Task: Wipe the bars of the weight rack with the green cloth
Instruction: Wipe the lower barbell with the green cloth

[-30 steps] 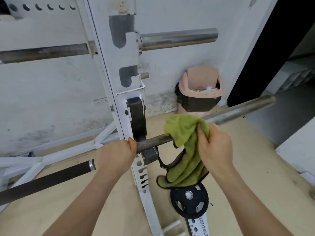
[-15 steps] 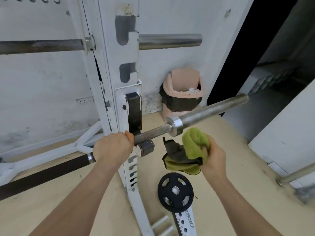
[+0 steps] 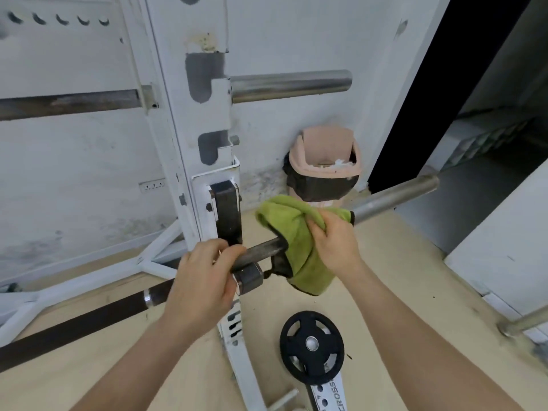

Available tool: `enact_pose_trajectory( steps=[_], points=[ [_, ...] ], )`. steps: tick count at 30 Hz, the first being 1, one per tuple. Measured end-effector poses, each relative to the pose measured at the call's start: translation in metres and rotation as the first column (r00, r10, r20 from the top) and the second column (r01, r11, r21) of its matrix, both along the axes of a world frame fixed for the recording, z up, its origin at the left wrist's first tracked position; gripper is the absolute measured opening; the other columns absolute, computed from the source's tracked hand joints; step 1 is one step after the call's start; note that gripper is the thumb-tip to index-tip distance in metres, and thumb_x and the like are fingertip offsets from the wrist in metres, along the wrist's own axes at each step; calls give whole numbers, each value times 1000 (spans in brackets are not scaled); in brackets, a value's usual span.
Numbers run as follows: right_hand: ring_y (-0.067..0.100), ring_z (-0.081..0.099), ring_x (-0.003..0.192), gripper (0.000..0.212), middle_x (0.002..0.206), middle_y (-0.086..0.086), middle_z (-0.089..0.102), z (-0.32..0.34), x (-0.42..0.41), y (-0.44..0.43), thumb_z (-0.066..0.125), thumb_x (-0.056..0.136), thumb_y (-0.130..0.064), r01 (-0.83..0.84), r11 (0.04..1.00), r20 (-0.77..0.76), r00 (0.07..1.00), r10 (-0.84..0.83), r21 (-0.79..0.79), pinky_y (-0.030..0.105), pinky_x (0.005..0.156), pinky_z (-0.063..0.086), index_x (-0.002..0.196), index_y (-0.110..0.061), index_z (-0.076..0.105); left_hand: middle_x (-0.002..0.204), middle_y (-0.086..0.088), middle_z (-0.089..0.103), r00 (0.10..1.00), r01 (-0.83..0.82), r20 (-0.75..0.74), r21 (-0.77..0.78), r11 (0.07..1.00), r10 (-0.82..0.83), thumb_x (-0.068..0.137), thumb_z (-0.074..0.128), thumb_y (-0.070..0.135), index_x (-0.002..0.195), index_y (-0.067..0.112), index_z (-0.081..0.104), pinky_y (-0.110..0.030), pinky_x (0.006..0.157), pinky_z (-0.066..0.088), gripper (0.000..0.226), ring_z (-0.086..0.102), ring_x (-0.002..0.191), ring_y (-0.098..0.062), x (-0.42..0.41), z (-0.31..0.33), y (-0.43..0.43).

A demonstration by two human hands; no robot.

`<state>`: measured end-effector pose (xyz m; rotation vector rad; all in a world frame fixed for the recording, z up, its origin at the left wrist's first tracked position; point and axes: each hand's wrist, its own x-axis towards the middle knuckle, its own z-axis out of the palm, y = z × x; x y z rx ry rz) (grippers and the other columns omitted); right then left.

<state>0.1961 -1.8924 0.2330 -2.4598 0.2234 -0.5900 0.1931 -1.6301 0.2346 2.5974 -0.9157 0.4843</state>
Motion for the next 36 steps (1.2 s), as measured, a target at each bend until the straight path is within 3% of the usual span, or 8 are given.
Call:
enact_pose_trajectory(
  steps=[3,9,15,19,25,28,32,36],
  points=[
    [28,61,99,32,98,1,68,-4,5,-39,47,82,-17,89,995,36,996,-88,-45,37,83,48,105,-18,69,115,5,56,984,160,-73,-13,987,-161,71,62,13,121,26,58,-37,88,47,51,52,105,-19,-24,14,-47],
    [22,43,133,26,117,4,66,8,33,-96,44,97,-29,311,940,-171,927,-333,-143,43,106,27,103,-21,68,144,4,35,959,-42,-280,13,999,44,84,60,46,144,20,30,-33,104,36,71,38,128,-18,22,18,-130],
    [34,61,84,44,82,15,70,23,32,-35,36,100,-41,-171,948,-206,972,117,-270,37,83,37,68,-17,54,112,2,56,924,-148,-366,-83,986,108,89,47,54,122,20,44,-33,80,43,48,56,103,-21,37,-1,-148],
    [34,63,84,47,88,12,69,28,47,-38,33,100,-45,-230,924,-285,948,142,-304,35,64,33,82,-14,63,115,8,59,947,-163,-295,-107,981,125,86,53,55,129,24,47,-28,83,44,53,55,104,-15,23,-2,-146],
    [34,62,94,40,98,12,67,40,66,-52,35,98,-44,-149,955,-420,907,29,-256,35,69,38,83,-15,59,122,-1,65,977,-193,-76,79,978,199,63,84,43,123,15,60,-32,86,52,70,64,108,-21,17,5,-145],
    [28,60,109,40,111,7,68,17,22,-20,35,94,-36,-155,935,-232,969,82,-317,37,92,39,107,-15,66,110,5,64,961,-157,-217,76,985,170,77,69,46,115,22,56,-26,73,45,47,62,97,-17,28,19,-144],
    [16,25,145,63,155,1,33,-2,-32,-10,31,90,-35,-186,978,-180,969,167,-93,39,118,21,148,-13,36,100,1,66,819,-101,-556,96,990,137,82,64,47,111,21,55,-33,73,51,41,63,93,-22,48,27,-139],
    [15,16,147,59,156,-5,30,0,-20,-9,24,95,-40,-81,988,-229,972,49,-133,42,119,12,149,-19,34,110,4,63,914,-141,-386,-13,990,125,83,64,44,122,23,51,-27,75,42,46,58,99,-17,29,16,-136]
  ],
)
